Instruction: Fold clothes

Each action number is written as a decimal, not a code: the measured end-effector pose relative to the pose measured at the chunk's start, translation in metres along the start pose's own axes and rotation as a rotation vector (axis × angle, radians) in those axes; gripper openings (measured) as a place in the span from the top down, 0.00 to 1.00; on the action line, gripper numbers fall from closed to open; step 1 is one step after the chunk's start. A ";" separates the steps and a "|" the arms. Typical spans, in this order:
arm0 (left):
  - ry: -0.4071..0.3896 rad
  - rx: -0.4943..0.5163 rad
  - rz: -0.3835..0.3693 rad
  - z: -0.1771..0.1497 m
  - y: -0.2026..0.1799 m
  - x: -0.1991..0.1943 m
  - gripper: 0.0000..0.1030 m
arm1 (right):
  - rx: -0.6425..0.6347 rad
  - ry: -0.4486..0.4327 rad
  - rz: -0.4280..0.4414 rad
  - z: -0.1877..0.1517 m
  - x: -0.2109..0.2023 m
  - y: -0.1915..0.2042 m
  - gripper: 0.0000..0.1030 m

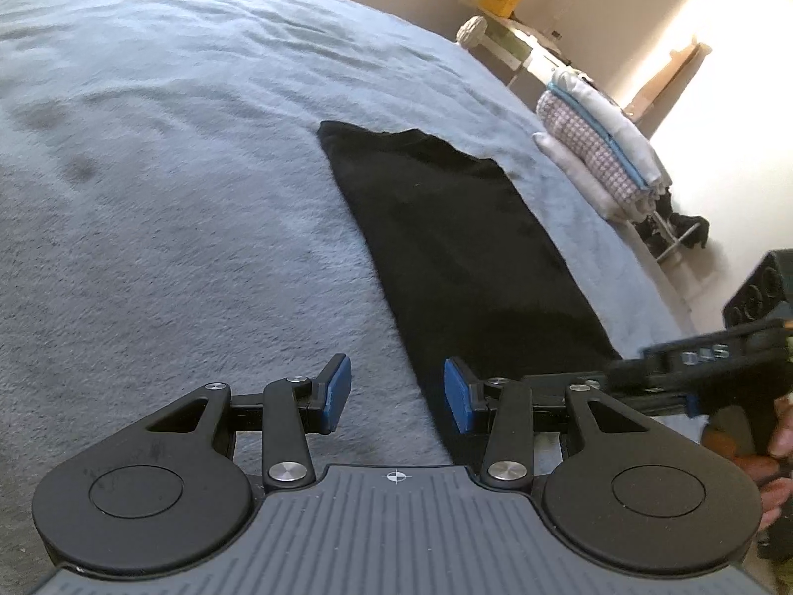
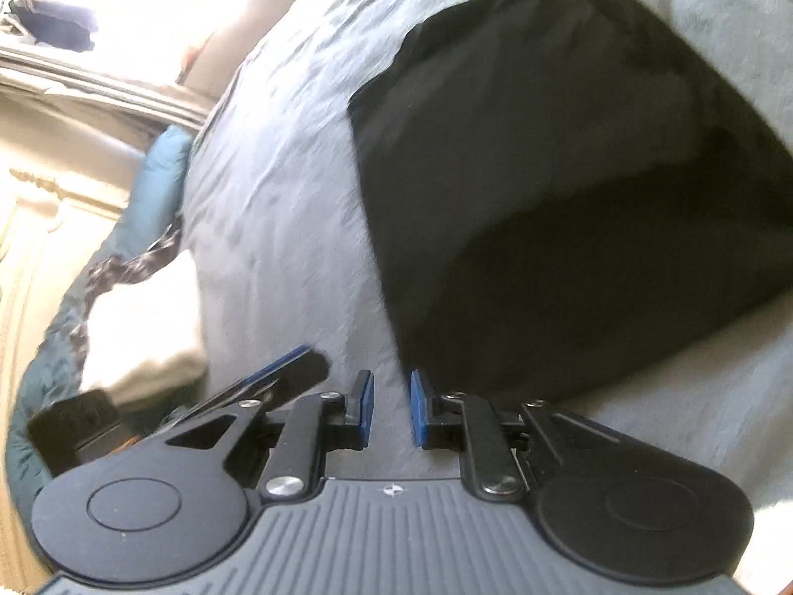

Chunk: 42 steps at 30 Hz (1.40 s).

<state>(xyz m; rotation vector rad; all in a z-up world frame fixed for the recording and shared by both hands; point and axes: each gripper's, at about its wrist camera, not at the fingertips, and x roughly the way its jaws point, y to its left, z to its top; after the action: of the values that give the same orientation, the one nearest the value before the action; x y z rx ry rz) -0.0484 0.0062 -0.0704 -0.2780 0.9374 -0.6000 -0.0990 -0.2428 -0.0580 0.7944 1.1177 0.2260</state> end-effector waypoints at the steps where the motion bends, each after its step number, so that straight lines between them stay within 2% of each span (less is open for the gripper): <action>1: 0.001 0.003 -0.002 0.000 -0.001 0.000 0.60 | 0.006 0.002 -0.007 0.002 0.003 -0.002 0.84; 3: 0.004 0.009 -0.004 0.000 -0.003 0.002 0.60 | 0.009 0.025 -0.049 0.002 0.009 -0.005 0.84; 6: 0.013 0.016 -0.008 -0.002 -0.004 0.005 0.60 | -0.075 0.074 -0.164 -0.005 0.012 -0.002 0.85; 10: 0.022 0.019 -0.012 -0.004 -0.006 0.008 0.60 | -0.106 0.120 -0.230 -0.010 -0.001 0.000 0.84; 14: 0.025 0.028 -0.021 -0.004 -0.011 0.008 0.60 | -0.118 0.034 -0.216 -0.009 -0.020 0.012 0.83; 18: 0.034 0.049 -0.035 -0.006 -0.020 0.010 0.60 | -0.093 -0.017 -0.215 0.010 -0.016 0.011 0.83; 23: 0.064 0.110 -0.060 -0.017 -0.033 0.013 0.60 | -0.096 0.054 -0.262 0.012 0.006 -0.004 0.84; 26: 0.070 0.132 -0.071 -0.021 -0.037 0.014 0.60 | -0.114 0.085 -0.281 0.008 0.000 -0.005 0.84; 29: 0.072 0.145 -0.084 -0.020 -0.039 0.017 0.60 | -0.134 0.066 -0.352 0.003 -0.020 -0.007 0.83; 34: 0.071 0.164 -0.091 -0.019 -0.047 0.022 0.60 | -0.065 -0.050 -0.316 0.014 -0.046 -0.021 0.83; 38: 0.082 0.176 -0.087 -0.020 -0.050 0.028 0.60 | 0.049 -0.094 -0.282 0.026 -0.046 -0.043 0.83; 42: 0.105 0.180 -0.084 -0.023 -0.051 0.033 0.60 | 0.185 -0.139 -0.327 0.026 -0.050 -0.074 0.86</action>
<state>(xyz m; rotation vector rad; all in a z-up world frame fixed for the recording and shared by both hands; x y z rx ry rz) -0.0709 -0.0532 -0.0816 -0.1261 0.9695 -0.7772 -0.1147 -0.3345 -0.0661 0.7648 1.1285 -0.2073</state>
